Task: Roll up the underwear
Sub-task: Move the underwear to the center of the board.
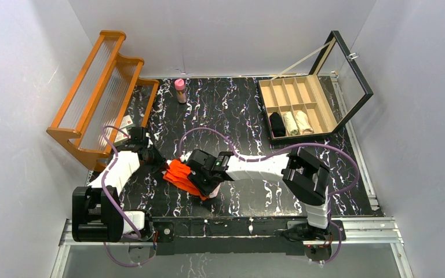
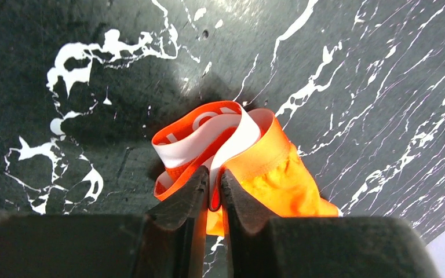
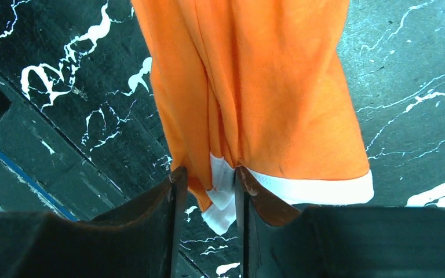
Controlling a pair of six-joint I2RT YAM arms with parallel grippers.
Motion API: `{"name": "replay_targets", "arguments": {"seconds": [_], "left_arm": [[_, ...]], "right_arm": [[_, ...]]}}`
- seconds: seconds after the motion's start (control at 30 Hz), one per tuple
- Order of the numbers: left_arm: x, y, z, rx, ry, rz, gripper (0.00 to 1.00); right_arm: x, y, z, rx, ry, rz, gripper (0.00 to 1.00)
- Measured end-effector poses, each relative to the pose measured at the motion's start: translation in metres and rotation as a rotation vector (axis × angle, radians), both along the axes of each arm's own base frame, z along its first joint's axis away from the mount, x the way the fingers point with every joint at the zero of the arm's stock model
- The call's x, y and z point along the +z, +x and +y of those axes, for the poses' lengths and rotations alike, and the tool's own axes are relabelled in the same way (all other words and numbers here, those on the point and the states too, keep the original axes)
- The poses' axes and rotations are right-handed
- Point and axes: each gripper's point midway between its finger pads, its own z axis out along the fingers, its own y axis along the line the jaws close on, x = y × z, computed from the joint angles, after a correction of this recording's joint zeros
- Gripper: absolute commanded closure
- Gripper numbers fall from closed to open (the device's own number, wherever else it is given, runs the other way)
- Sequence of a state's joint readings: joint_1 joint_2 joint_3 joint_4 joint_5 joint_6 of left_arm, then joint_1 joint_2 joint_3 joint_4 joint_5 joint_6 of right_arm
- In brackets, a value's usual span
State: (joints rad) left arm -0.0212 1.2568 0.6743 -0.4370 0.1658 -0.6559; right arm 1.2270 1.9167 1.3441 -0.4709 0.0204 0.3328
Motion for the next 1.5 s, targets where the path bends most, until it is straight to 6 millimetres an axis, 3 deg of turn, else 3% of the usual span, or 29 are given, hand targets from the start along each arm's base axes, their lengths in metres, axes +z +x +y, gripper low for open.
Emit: {"name": "replay_targets", "arguments": {"seconds": [0.07,0.17,0.23,0.33,0.4,0.43,0.5,0.63,0.77,0.97,1.13,1.3,1.33,1.43,1.5], "left_arm": [[-0.002,-0.007,-0.001,-0.013,-0.003,0.029,0.87],[-0.006,-0.019,0.002,-0.038,0.016,0.083,0.70],[-0.003,-0.021,0.004,-0.058,0.031,0.092,0.56],[0.004,-0.021,0.007,-0.073,0.055,0.095,0.43],[0.018,-0.013,0.012,-0.089,0.086,0.071,0.32],[0.036,0.000,0.014,-0.111,0.103,0.017,0.31],[0.063,0.023,0.010,-0.172,0.102,-0.086,0.31],[0.085,0.065,-0.019,-0.339,-0.021,-0.199,0.31],[0.061,0.081,-0.039,-0.435,-0.130,-0.157,0.30],[0.017,0.065,-0.061,-0.516,-0.191,-0.027,0.31],[0.002,0.048,-0.073,-0.571,-0.193,0.013,0.32],[-0.011,0.027,-0.078,-0.586,-0.206,0.065,0.36],[-0.011,0.023,-0.081,-0.594,-0.210,0.061,0.36],[-0.010,0.008,-0.090,-0.593,-0.219,0.058,0.37],[-0.011,-0.009,-0.098,-0.600,-0.227,0.068,0.38]], "right_arm": [[0.001,-0.003,0.000,0.022,0.004,0.013,0.46],[0.007,-0.008,0.001,0.028,0.011,0.039,0.30],[0.022,-0.007,0.003,0.003,0.044,0.030,0.29],[0.058,-0.002,0.010,-0.029,0.140,-0.003,0.33],[0.075,-0.004,0.022,-0.054,0.222,0.011,0.41],[0.078,-0.007,0.029,-0.059,0.267,0.040,0.45],[0.063,-0.025,0.038,-0.039,0.336,0.137,0.46],[0.050,-0.037,0.051,0.015,0.365,0.190,0.46],[0.034,-0.050,0.055,0.069,0.366,0.233,0.43],[0.004,-0.057,0.029,0.068,0.270,0.245,0.40],[-0.004,-0.031,0.013,-0.019,0.246,0.227,0.35],[-0.001,0.035,-0.021,-0.204,0.285,0.262,0.28],[0.000,0.071,-0.037,-0.296,0.305,0.259,0.27],[0.003,0.094,-0.048,-0.350,0.330,0.296,0.27],[0.006,0.111,-0.042,-0.363,0.354,0.331,0.28]]}}
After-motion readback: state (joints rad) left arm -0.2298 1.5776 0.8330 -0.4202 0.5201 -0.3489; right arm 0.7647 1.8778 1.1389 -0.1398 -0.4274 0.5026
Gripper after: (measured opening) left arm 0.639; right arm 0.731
